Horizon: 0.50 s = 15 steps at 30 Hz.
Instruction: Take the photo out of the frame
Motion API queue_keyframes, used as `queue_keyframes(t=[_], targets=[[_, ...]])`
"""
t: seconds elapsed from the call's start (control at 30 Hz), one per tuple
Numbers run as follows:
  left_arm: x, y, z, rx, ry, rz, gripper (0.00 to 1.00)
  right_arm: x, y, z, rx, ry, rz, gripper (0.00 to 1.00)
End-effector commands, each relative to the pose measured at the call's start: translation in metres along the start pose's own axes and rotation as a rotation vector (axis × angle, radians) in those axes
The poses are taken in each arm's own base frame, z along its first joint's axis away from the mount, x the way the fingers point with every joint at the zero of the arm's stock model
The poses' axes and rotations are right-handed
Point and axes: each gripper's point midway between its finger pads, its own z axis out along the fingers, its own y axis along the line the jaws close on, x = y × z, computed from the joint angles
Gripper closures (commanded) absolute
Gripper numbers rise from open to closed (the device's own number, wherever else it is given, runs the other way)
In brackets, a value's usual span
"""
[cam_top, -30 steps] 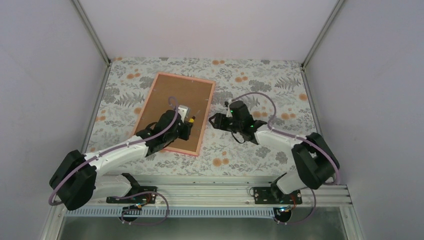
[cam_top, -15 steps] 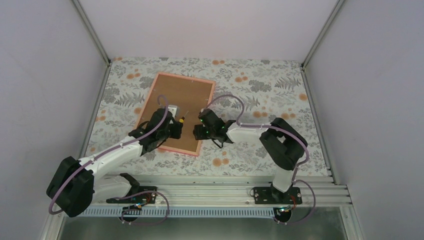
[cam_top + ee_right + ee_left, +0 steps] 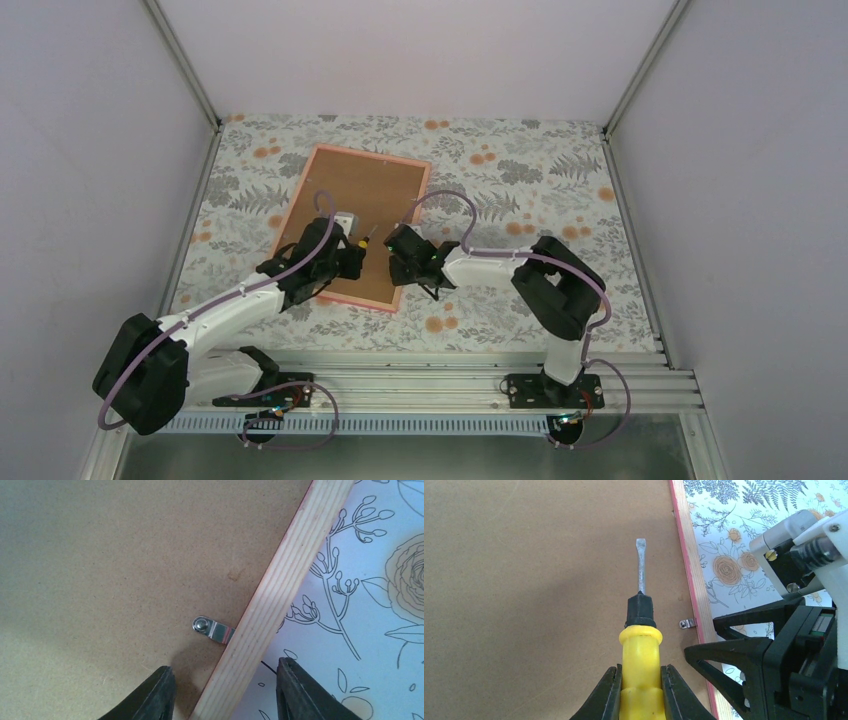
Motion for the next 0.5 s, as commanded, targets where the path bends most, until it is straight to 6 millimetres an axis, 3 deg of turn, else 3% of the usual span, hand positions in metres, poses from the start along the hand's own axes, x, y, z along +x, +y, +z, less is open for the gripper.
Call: queue_keyframes(t=[0.0,0.2,0.47], targets=[[-0.001,-0.002,-0.002,0.017,-0.001,-0.009,0.98,0.009,-0.019,0.001,0.111,0.014,-0.047,0.59],[0.0,-0.007,-0.002,0.044,0.01,-0.006,0.98,0.009,-0.031,-0.006,0.134,0.011,-0.082,0.67],[0.003,-0.016,0.0,0.086,0.037,0.003,0.98,0.009,-0.056,-0.007,0.153,0.017,-0.115,0.7]])
